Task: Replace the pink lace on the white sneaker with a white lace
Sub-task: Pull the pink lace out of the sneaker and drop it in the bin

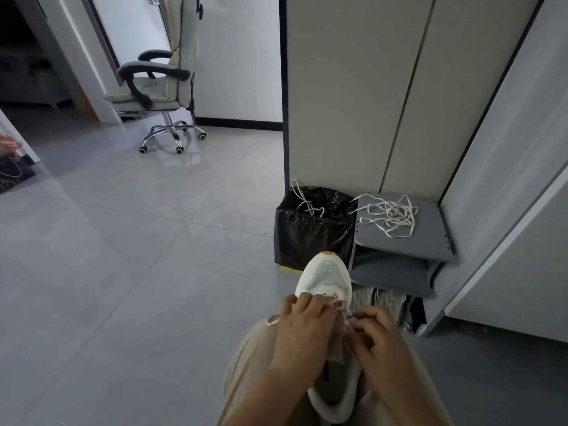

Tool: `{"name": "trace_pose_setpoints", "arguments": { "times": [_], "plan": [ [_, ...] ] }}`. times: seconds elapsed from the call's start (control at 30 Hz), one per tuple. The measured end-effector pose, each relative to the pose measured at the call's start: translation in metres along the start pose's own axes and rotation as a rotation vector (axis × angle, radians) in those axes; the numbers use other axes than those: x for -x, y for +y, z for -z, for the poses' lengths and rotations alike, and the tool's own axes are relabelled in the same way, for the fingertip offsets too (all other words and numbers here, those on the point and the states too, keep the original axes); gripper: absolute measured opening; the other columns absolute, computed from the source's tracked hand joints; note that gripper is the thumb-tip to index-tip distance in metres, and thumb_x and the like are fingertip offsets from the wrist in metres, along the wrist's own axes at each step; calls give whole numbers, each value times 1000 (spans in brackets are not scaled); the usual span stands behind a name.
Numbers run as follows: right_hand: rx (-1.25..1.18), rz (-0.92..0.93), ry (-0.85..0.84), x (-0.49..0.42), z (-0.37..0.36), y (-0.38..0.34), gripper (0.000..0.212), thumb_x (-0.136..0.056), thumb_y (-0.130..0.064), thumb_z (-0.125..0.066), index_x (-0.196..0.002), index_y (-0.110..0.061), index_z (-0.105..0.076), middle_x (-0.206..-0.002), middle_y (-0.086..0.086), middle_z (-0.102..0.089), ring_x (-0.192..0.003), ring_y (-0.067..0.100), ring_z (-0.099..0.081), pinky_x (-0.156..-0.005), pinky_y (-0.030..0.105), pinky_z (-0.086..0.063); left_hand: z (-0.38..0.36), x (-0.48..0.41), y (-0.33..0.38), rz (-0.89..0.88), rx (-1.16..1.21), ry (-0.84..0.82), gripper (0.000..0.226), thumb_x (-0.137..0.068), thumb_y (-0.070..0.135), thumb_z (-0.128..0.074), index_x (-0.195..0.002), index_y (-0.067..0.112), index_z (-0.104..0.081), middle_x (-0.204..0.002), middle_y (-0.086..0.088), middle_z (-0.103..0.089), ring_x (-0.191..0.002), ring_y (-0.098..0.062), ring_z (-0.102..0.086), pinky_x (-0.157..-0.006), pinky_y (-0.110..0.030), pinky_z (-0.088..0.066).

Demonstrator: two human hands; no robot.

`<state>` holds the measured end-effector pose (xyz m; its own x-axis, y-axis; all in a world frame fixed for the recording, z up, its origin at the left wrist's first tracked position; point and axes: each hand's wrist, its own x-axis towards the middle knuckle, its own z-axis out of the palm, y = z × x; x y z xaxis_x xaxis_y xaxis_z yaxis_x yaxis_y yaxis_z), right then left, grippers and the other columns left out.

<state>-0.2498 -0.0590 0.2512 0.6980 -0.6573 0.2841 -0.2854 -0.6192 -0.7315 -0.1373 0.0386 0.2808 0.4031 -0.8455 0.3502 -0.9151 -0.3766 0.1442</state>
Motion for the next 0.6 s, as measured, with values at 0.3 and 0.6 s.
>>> {"name": "trace_pose_setpoints", "arguments": {
  "times": [0.3, 0.6],
  "plan": [
    [-313, -307, -250, -30, 30, -9, 21, -85, -5, -63, -85, -26, -62, -84, -8, -68, -70, -6, -63, -64, 5, -45, -20, -19, 7, 156, 280, 1, 9, -71, 22, -72, -78, 28, -72, -79, 10, -67, -77, -17, -60, -76, -26, -36],
    [-92, -314, -407, -49, 29, -10, 13, -89, -20, -61, -78, -13, -65, -65, -4, -66, -56, 0, -61, -58, 17, -48, -24, -14, 5, 155, 343, 83, 11, -69, 33, -63, -74, 36, -72, -76, 20, -64, -80, -1, -45, -81, -15, -26]
  ]
}}
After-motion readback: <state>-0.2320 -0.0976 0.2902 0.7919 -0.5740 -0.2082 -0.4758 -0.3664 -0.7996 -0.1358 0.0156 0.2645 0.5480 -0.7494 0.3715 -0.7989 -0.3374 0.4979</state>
